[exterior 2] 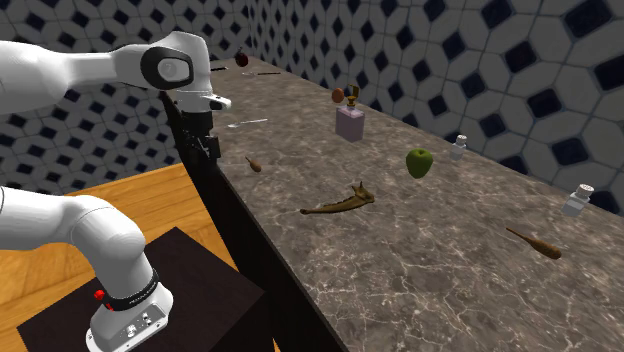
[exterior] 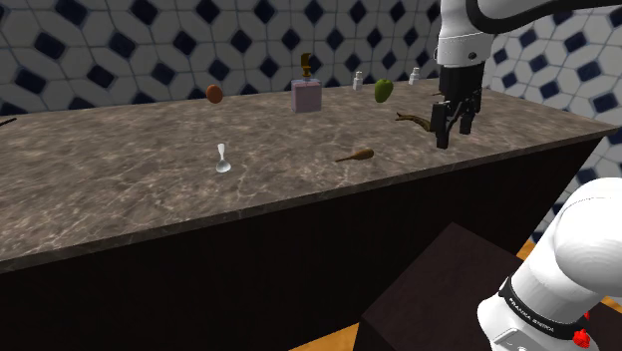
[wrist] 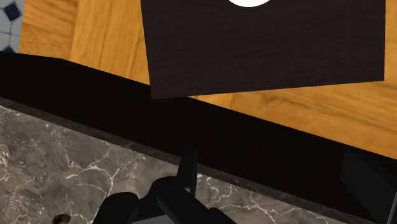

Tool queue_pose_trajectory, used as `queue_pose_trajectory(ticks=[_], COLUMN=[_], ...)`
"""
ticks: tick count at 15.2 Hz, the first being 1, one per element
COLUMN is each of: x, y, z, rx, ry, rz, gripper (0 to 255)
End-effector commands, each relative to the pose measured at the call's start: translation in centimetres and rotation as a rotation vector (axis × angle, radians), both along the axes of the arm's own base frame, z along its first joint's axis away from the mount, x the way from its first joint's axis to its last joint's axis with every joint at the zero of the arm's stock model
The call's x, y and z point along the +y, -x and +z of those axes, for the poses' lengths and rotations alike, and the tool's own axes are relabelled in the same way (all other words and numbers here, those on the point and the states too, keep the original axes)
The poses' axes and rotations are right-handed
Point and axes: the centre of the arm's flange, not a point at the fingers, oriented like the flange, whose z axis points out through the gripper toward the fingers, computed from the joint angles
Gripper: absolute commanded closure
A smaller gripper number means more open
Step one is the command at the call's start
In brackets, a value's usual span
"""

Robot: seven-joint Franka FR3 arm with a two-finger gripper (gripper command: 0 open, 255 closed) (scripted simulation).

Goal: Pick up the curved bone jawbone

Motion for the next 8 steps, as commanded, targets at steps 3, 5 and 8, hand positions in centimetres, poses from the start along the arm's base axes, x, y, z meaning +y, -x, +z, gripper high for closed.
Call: queue_pose_trajectory(ticks=[3, 5, 8], x=[-2.0, -3.9, -7.0], y=[-1.5, -2.9, -5.0], z=[-0.7, -1.3, -2.2], rx=[-0.012, -0.023, -0.040], ry=[0.004, 0.009, 0.015], rz=[-0.016, -0.032, -0.056], gripper=[0, 0, 0])
